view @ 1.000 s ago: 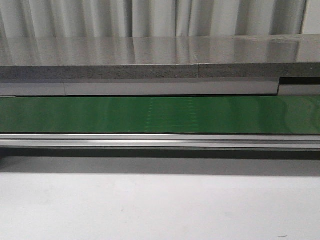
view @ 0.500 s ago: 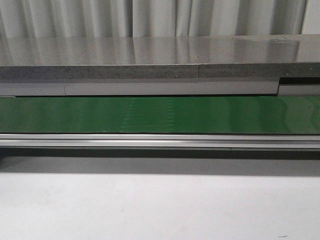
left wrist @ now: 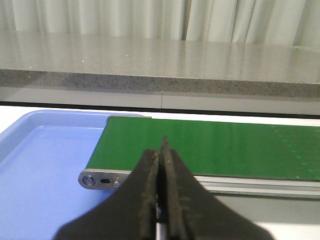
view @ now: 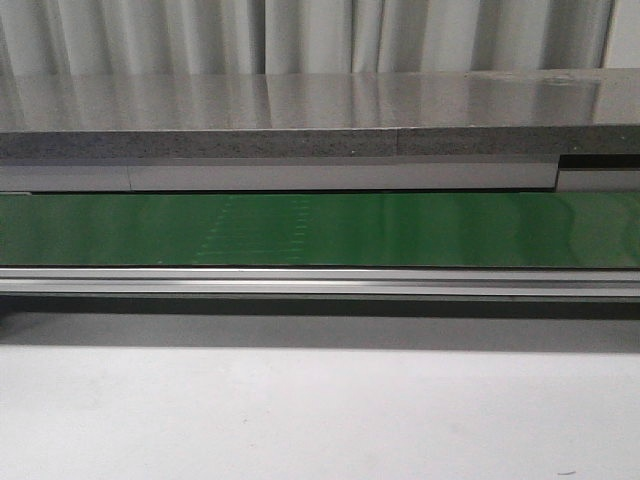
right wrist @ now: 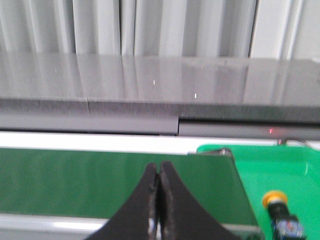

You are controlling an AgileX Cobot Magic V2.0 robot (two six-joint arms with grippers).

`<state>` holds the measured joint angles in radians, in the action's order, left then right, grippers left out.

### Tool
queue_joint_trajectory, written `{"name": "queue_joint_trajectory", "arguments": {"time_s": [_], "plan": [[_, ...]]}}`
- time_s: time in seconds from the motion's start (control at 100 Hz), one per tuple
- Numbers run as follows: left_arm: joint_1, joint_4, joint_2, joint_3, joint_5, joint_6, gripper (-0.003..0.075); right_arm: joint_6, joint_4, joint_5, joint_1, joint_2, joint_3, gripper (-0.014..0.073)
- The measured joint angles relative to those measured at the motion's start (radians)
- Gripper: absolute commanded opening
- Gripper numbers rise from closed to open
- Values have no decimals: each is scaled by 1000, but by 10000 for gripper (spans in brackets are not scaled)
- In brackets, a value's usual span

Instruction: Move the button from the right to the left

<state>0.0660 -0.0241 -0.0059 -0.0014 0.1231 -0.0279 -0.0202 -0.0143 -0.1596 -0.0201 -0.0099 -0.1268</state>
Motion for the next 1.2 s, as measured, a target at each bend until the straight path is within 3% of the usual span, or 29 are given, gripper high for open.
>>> {"name": "queue_joint_trajectory", "arguments": {"time_s": [0.31, 0.88, 1.2], "plan": [[0, 0, 0, 0, 0, 0, -20, 0, 0, -157, 0, 137, -266, -67], [0, 0, 0, 0, 0, 0, -20, 0, 22, -492, -2, 621, -607, -67], [0, 0, 0, 0, 0, 0, -20, 0, 33, -706, -139, 834, -782, -67]]}}
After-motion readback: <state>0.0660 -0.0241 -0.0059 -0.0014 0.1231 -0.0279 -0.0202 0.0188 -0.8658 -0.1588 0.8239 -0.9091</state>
